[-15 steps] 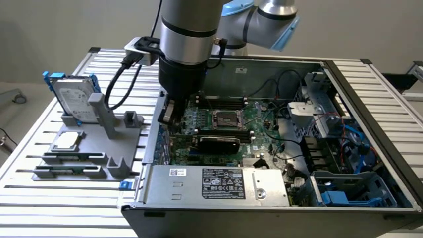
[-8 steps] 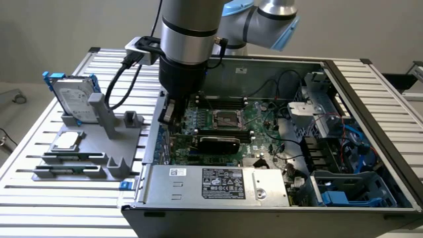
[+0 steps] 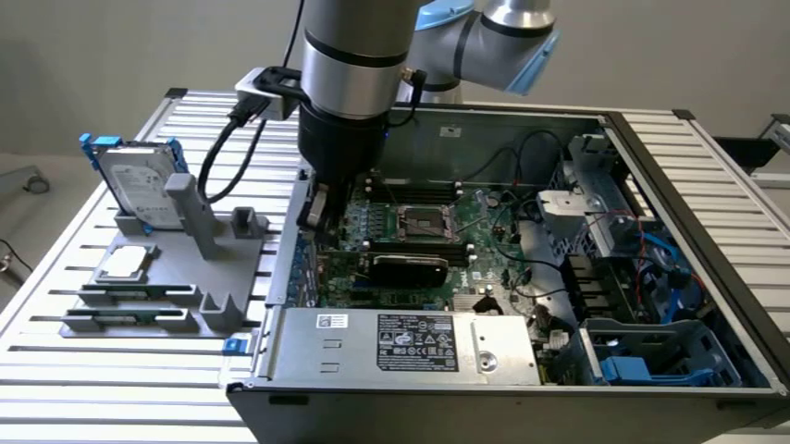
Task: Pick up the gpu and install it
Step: 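Press down on the gpu until it lock into place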
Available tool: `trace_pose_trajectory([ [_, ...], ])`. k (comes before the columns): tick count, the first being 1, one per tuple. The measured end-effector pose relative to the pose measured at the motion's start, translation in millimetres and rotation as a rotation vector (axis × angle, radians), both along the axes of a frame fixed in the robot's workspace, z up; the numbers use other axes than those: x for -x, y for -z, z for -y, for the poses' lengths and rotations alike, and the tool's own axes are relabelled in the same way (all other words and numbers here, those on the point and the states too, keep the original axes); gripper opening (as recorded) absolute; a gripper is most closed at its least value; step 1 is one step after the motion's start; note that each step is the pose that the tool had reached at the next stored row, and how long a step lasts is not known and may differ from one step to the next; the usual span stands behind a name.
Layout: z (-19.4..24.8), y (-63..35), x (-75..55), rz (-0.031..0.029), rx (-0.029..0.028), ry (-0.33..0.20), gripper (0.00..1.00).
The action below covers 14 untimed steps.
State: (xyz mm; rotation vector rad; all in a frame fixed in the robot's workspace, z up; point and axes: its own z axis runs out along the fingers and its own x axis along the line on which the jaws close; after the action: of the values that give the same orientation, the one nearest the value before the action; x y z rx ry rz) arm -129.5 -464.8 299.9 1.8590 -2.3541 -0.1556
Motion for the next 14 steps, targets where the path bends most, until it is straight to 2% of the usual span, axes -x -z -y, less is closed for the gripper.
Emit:
trace_pose_trajectory([
  [9, -5.3, 0.1, 0.0, 0.0, -0.0001, 0.0, 0.11],
  [14, -6.0, 0.2, 0.1, 0.0, 0.0, 0.0, 0.11],
])
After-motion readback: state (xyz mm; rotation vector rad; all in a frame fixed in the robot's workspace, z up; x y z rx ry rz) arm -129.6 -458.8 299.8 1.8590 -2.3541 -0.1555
